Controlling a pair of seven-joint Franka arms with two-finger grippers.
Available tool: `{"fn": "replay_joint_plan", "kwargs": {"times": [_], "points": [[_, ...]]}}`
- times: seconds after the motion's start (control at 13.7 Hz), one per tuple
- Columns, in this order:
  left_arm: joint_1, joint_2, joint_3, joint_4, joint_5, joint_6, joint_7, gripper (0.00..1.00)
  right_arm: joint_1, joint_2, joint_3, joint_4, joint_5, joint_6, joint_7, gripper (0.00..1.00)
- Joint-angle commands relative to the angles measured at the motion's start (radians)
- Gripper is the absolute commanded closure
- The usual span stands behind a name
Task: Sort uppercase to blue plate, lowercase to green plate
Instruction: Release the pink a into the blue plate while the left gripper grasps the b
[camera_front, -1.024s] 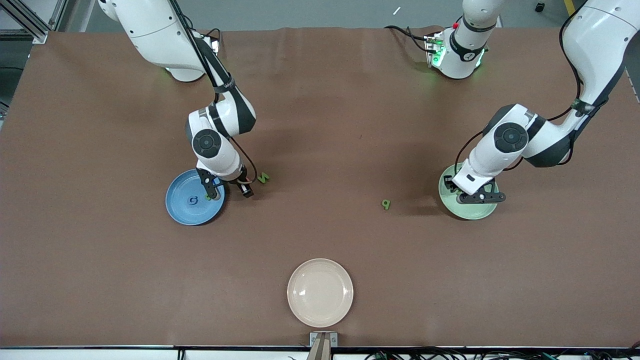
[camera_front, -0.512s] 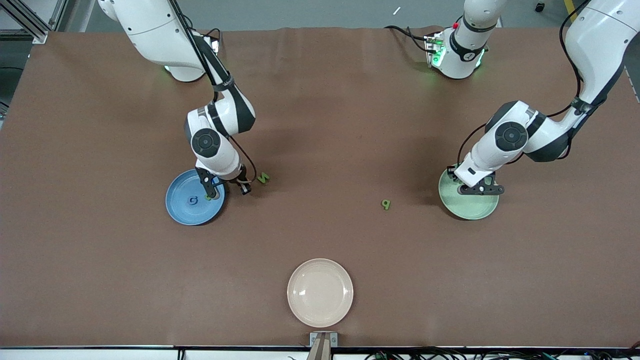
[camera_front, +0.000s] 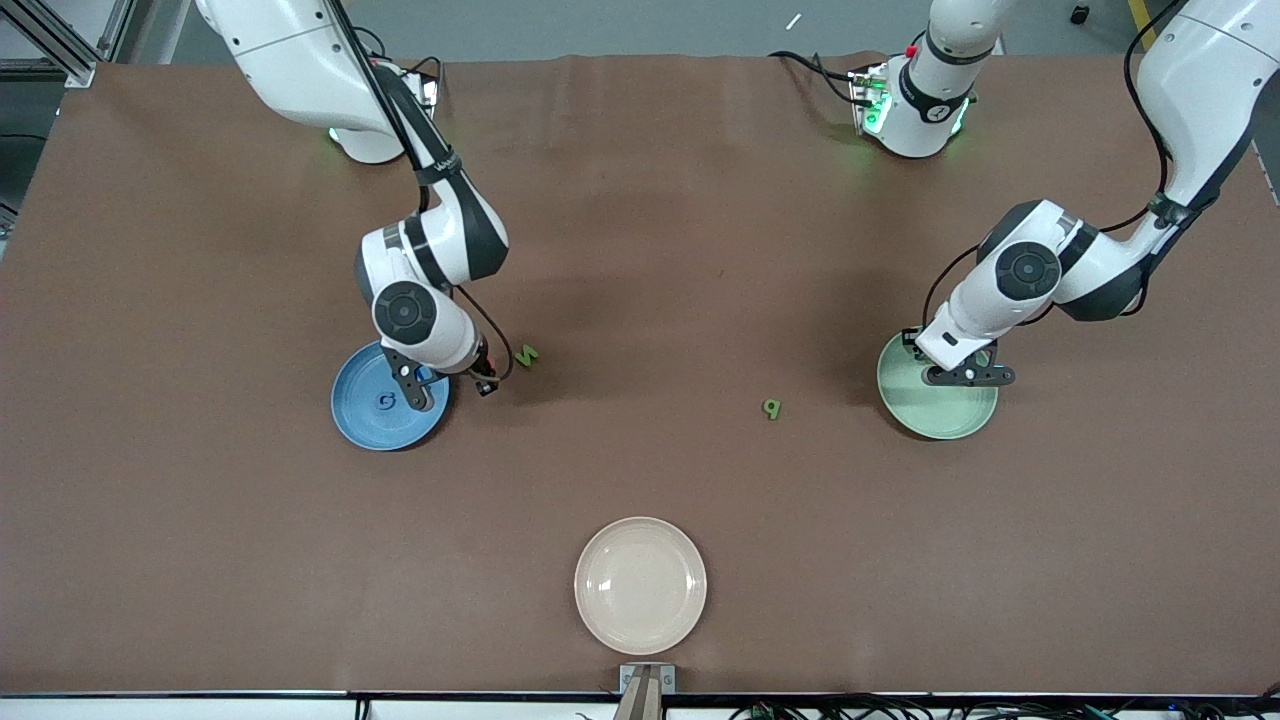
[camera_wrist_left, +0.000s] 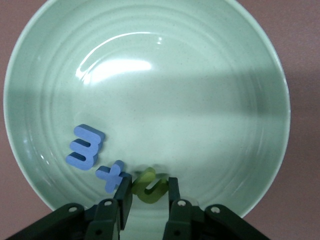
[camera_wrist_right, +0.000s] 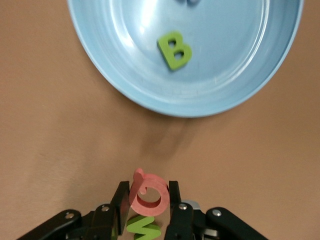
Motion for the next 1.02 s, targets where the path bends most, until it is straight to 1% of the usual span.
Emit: {"fn": "replay_joint_plan", "kwargs": {"times": [0.0, 0.07, 0.15, 0.29, 0.51, 0.59, 0.66, 0.8, 0.88, 0.95], "points": [[0.013, 0.002, -0.012, 0.001, 0.023, 0.002, 0.002, 0.18, -0.088, -0.041, 0.003, -0.007, 0.001, -0.060, -0.185, 1.00], [0.013, -0.003, -0.015, 0.006, 0.025, 0.002, 0.003, 0.03, -0.133, -0.063, 0.005, -0.036, 0.001, -0.056, -0.260, 1.00], [0.013, -0.006, -0.017, 0.013, 0.025, 0.002, 0.002, 0.01, -0.167, -0.075, 0.005, -0.061, 0.001, -0.050, -0.329, 1.00], [0.013, -0.006, -0.035, 0.038, 0.023, 0.002, -0.006, 0.01, -0.216, -0.086, 0.005, -0.101, 0.001, -0.033, -0.403, 1.00], [0.004, 0.003, -0.083, 0.104, -0.012, 0.001, -0.021, 0.01, -0.218, -0.097, 0.003, -0.203, -0.001, 0.089, -0.436, 1.00], [-0.014, 0.003, -0.091, 0.130, -0.033, -0.001, -0.047, 0.01, -0.218, -0.095, 0.003, -0.230, -0.001, 0.131, -0.436, 1.00], [-0.060, 0.006, -0.089, 0.159, -0.050, -0.004, -0.073, 0.01, -0.218, -0.092, 0.003, -0.237, -0.001, 0.146, -0.436, 1.00], [-0.144, 0.043, -0.083, 0.235, -0.072, -0.057, -0.122, 0.01, -0.218, -0.088, 0.003, -0.238, -0.001, 0.146, -0.436, 0.99], [-0.192, 0.073, -0.078, 0.277, -0.072, -0.083, -0.130, 0.01, -0.218, -0.088, 0.005, -0.238, -0.001, 0.146, -0.436, 0.97], [-0.255, 0.103, -0.048, 0.323, -0.070, -0.094, -0.130, 0.01, -0.222, -0.088, 0.005, -0.236, -0.001, 0.143, -0.437, 0.82]]}}
